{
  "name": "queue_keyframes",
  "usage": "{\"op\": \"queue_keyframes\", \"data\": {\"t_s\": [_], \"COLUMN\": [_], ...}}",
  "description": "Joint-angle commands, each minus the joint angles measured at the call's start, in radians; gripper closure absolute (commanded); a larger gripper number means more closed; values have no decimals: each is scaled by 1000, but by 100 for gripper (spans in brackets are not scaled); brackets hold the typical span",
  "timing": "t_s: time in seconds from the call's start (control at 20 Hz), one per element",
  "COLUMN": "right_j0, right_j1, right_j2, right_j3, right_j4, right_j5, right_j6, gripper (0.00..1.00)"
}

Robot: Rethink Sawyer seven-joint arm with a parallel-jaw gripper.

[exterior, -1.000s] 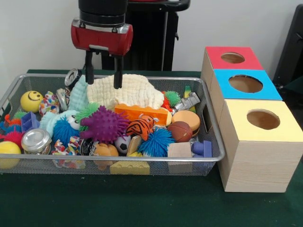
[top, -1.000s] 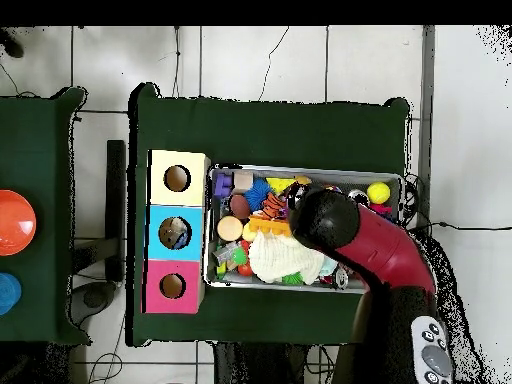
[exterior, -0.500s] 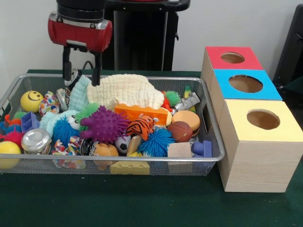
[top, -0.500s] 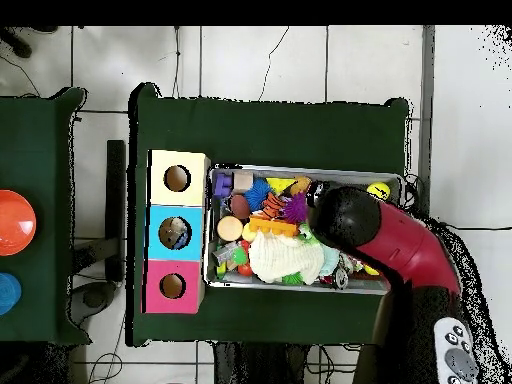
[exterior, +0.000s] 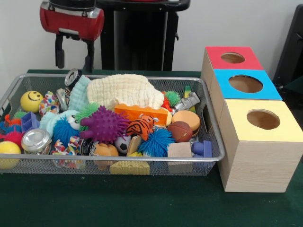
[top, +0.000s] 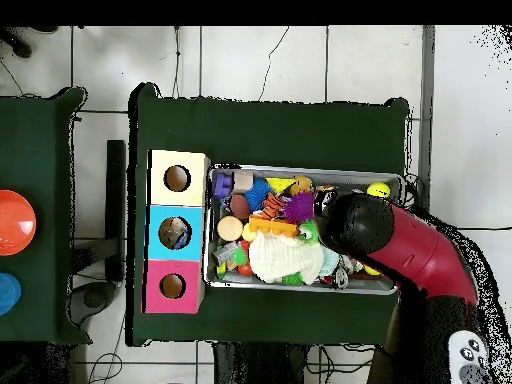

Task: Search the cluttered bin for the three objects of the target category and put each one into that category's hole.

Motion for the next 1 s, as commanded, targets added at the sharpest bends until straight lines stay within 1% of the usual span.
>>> {"op": "queue_keyframes", "data": {"t_s": [0.05, 0.15, 0.2, 0.25, 0.4, 0.45, 0.55, 0.65, 0.7, 0.75, 0.85, 1.0], "right_j0": [-32, -66, -84, -119, -178, -189, -206, -221, -225, -225, -222, -235], "right_j1": [-66, -82, -86, -90, -101, -101, -96, -72, -62, -44, -18, 19], "right_j2": [57, 84, 99, 130, 187, 203, 231, 261, 269, 274, 276, 296], "right_j3": [220, 293, 318, 359, 432, 462, 493, 508, 512, 521, 532, 546], "right_j4": [-39, -33, -31, -25, -21, -17, -23, -24, -19, 6, 0, 10], "right_j5": [3, -70, -94, -131, -168, -192, -247, -296, -302, -310, -382, -429], "right_j6": [63, 57, 52, 34, 10, 24, 55, 89, 101, 138, 184, 210], "gripper": [0, 0, 0, 0, 0, 0, 0, 0, 0, 0, 0, 0]}}
